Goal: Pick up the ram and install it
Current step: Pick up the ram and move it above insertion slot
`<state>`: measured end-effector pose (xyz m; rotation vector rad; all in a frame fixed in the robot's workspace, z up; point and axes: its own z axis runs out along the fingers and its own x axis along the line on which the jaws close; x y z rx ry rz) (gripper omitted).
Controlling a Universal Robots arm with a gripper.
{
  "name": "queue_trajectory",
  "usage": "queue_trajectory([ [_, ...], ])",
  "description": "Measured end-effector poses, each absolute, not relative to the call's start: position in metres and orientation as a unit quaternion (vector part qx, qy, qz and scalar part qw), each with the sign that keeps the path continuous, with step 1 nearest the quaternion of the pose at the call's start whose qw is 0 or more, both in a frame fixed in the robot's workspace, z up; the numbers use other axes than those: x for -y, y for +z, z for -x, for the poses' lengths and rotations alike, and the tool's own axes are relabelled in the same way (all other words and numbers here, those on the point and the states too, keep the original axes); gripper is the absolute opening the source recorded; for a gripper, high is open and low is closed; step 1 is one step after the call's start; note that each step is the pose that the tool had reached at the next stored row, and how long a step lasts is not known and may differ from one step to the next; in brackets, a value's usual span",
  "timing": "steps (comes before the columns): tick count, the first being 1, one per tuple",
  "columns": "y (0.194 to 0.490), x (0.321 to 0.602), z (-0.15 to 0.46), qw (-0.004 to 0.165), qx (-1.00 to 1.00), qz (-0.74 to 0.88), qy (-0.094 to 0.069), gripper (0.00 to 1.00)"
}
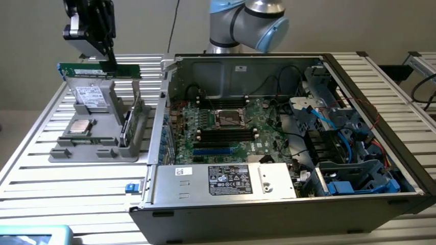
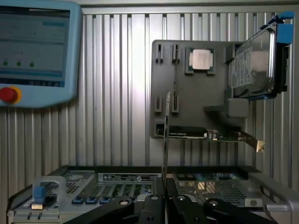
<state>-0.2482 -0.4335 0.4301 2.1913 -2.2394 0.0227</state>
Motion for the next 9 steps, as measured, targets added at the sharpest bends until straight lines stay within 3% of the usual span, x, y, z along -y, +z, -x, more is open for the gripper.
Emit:
queue_trajectory([
  [9,0.430,0.433,0.207,0.004,0.714,-0.700,0.007,0.13],
])
